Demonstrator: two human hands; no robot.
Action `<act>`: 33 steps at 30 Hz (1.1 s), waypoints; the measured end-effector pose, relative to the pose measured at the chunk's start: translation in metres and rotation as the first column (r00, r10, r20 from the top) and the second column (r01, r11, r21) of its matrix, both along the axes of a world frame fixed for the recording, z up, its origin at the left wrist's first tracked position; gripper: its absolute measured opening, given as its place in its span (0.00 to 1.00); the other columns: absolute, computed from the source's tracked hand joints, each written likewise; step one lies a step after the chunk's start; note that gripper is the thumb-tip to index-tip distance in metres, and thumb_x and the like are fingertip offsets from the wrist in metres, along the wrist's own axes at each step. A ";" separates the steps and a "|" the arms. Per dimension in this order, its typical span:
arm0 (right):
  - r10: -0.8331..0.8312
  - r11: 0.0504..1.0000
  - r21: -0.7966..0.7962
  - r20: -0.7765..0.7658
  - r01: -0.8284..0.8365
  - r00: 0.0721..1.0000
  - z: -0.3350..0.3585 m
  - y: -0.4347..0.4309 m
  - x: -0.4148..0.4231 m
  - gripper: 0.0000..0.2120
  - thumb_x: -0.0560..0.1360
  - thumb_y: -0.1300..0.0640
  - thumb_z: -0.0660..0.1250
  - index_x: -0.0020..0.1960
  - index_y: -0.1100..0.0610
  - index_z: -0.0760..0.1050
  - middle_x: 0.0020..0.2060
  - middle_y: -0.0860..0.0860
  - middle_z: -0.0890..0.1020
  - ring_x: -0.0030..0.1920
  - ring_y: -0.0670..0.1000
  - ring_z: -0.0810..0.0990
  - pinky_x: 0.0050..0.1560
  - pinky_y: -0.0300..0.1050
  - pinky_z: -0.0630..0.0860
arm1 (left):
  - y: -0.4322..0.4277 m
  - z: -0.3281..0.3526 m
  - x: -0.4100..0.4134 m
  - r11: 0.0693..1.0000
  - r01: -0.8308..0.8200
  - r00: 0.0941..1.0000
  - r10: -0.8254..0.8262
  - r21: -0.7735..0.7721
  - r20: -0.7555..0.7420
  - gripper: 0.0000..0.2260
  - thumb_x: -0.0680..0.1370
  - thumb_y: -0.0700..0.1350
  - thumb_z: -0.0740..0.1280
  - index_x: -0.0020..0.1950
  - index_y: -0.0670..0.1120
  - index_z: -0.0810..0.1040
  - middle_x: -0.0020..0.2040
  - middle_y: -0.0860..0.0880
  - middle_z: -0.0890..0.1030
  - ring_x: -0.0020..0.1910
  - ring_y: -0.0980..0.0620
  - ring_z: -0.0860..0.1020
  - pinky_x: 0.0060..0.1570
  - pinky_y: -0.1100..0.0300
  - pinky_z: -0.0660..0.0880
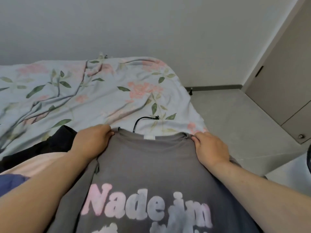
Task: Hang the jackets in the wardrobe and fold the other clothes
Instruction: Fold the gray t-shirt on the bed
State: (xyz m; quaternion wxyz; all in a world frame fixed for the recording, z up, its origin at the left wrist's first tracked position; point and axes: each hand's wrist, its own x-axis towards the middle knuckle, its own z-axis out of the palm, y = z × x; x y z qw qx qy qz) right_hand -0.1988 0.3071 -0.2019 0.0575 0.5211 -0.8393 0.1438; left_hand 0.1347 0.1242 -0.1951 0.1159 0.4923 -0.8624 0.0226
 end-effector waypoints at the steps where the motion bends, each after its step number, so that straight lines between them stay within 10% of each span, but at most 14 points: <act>1: 0.026 0.999 -0.023 -0.001 -0.026 1.000 -0.002 -0.010 -0.004 0.12 0.81 0.47 0.59 0.57 0.48 0.78 0.47 0.52 0.81 0.47 0.60 0.79 0.39 0.47 0.68 | -0.014 -0.002 -0.007 1.000 0.013 1.000 -0.013 0.003 0.014 0.11 0.80 0.55 0.61 0.43 0.50 0.75 0.42 0.48 0.81 0.42 0.42 0.80 0.34 0.55 0.69; 11: 0.023 0.997 -0.074 -0.023 -0.025 0.999 -0.017 -0.080 -0.034 0.14 0.81 0.46 0.56 0.44 0.54 0.71 0.40 0.53 0.77 0.39 0.58 0.73 0.36 0.47 0.62 | -0.084 -0.025 -0.043 0.995 -0.041 0.996 0.034 -0.088 -0.080 0.13 0.81 0.53 0.61 0.49 0.44 0.75 0.44 0.38 0.81 0.43 0.35 0.79 0.38 0.50 0.71; 19: 0.228 0.974 0.012 -0.036 -0.228 0.973 0.022 0.011 0.019 0.27 0.78 0.44 0.59 0.71 0.60 0.68 0.71 0.57 0.70 0.72 0.58 0.67 0.75 0.54 0.58 | -0.092 -0.030 -0.039 0.997 -0.054 0.998 0.052 -0.057 -0.035 0.12 0.81 0.56 0.58 0.48 0.50 0.74 0.47 0.42 0.83 0.45 0.38 0.80 0.41 0.50 0.75; 25: 0.233 0.933 0.243 0.154 -0.265 0.960 -0.005 0.071 0.033 0.38 0.74 0.33 0.40 0.80 0.50 0.45 0.80 0.50 0.47 0.79 0.48 0.42 0.76 0.46 0.33 | -0.106 -0.036 -0.038 0.995 -0.095 0.994 0.094 0.010 0.057 0.11 0.81 0.59 0.55 0.48 0.54 0.69 0.50 0.42 0.82 0.47 0.38 0.80 0.45 0.46 0.76; 29: 0.229 0.951 0.158 0.212 -0.264 0.950 -0.016 0.065 0.034 0.39 0.74 0.34 0.42 0.81 0.52 0.49 0.80 0.50 0.50 0.80 0.49 0.44 0.75 0.44 0.33 | -0.087 -0.016 -0.054 0.981 -0.183 0.971 0.170 0.066 0.168 0.09 0.81 0.54 0.56 0.52 0.50 0.71 0.52 0.39 0.79 0.49 0.37 0.77 0.49 0.44 0.75; 33: 0.225 0.958 0.115 0.257 -0.261 0.940 -0.023 0.064 0.029 0.36 0.77 0.37 0.45 0.80 0.53 0.53 0.80 0.51 0.53 0.79 0.49 0.47 0.76 0.43 0.35 | -0.010 0.025 -0.106 0.974 -0.086 0.996 0.079 -0.209 -0.039 0.20 0.70 0.38 0.62 0.62 0.37 0.74 0.59 0.30 0.74 0.54 0.29 0.73 0.54 0.38 0.71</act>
